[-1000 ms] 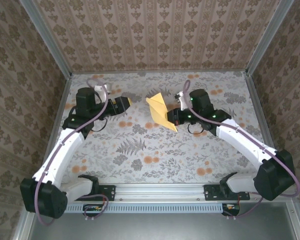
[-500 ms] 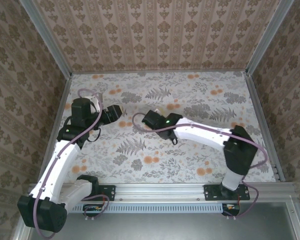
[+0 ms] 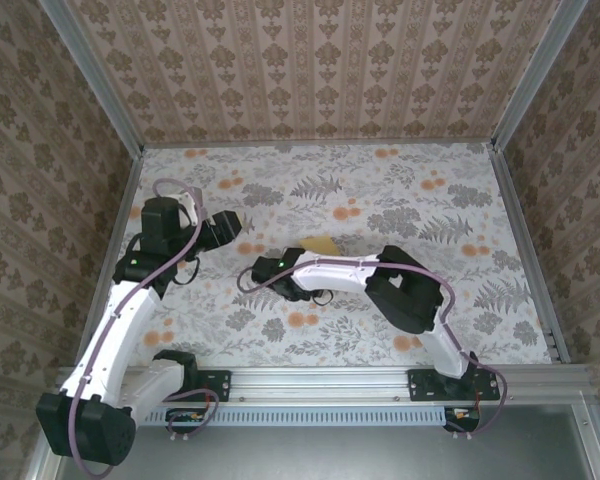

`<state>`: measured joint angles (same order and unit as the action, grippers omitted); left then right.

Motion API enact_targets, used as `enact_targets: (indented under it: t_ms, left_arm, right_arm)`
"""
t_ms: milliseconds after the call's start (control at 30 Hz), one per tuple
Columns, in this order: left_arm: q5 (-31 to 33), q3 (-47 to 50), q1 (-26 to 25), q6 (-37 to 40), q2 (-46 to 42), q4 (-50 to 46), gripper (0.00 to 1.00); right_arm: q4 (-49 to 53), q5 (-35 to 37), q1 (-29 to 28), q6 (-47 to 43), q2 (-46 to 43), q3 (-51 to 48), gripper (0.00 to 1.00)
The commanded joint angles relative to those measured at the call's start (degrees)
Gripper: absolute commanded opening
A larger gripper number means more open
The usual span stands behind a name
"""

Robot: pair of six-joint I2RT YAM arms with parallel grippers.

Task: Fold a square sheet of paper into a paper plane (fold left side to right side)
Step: Turn over the paper at the center of the table.

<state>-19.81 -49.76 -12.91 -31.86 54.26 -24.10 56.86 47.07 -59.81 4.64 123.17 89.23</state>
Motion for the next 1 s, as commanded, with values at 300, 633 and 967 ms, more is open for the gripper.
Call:
enact_targets:
  t_ms: [300, 633, 967]
  left_arm:
    - [-2.8, 1.0, 0.8, 0.2, 1.0, 0.4, 0.80]
    - [-7.5, 3.0, 0.8, -1.0, 3.7, 1.8, 0.80]
    - [-13.7, 8.4, 0.6, -5.2, 9.2, 10.2, 0.78]
  right_arm:
    - [5.3, -14.7, -0.7, 1.7, 4.1, 3.3, 0.16]
    - [2.8, -22.7, 0.3, 4.0, 0.0, 2.5, 0.33]
    - [-7.1, -31.2, 1.5, 5.8, -14.5, -8.6, 0.56]
